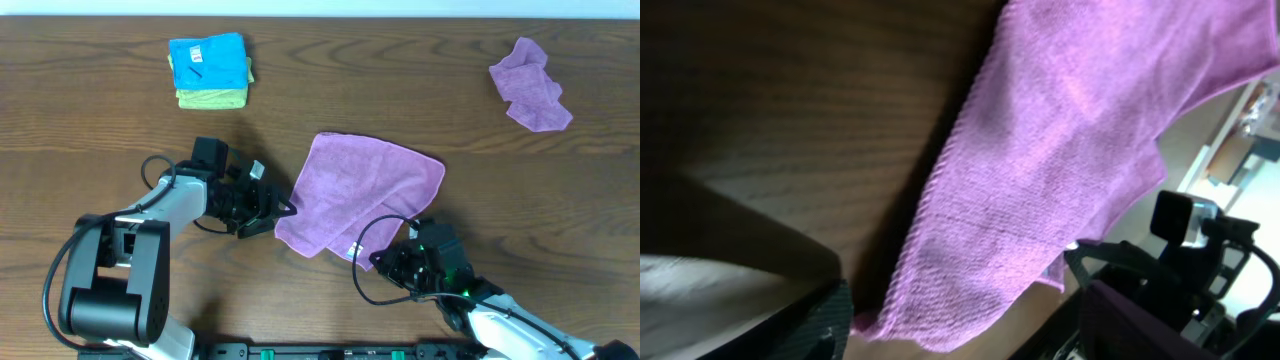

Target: Fold the cloth

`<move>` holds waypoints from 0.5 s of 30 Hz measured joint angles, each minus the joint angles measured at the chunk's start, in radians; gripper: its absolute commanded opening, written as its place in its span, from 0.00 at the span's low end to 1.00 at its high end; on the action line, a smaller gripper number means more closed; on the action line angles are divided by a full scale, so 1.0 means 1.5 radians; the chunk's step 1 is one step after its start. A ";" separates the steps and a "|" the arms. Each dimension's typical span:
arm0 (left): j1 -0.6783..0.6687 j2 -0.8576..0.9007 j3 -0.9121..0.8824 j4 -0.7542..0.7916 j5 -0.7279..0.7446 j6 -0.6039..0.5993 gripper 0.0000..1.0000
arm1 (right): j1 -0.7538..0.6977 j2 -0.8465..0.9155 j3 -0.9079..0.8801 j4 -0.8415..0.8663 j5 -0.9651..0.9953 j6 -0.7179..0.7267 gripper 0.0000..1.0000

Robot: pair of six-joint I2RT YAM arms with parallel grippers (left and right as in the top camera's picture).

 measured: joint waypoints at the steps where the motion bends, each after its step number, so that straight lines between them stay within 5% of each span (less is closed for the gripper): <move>1: -0.002 0.000 -0.003 0.010 0.003 -0.004 0.73 | 0.000 0.000 0.000 0.000 0.000 0.000 0.01; 9: -0.054 0.000 -0.033 0.098 0.018 -0.061 0.72 | 0.000 0.000 0.000 0.000 0.000 0.000 0.01; 12: -0.067 0.000 -0.035 0.102 0.019 -0.078 0.52 | 0.000 0.000 0.000 0.000 0.000 0.000 0.01; 15: -0.068 0.000 -0.040 0.102 0.019 -0.086 0.13 | 0.000 0.000 0.000 0.000 0.000 0.000 0.01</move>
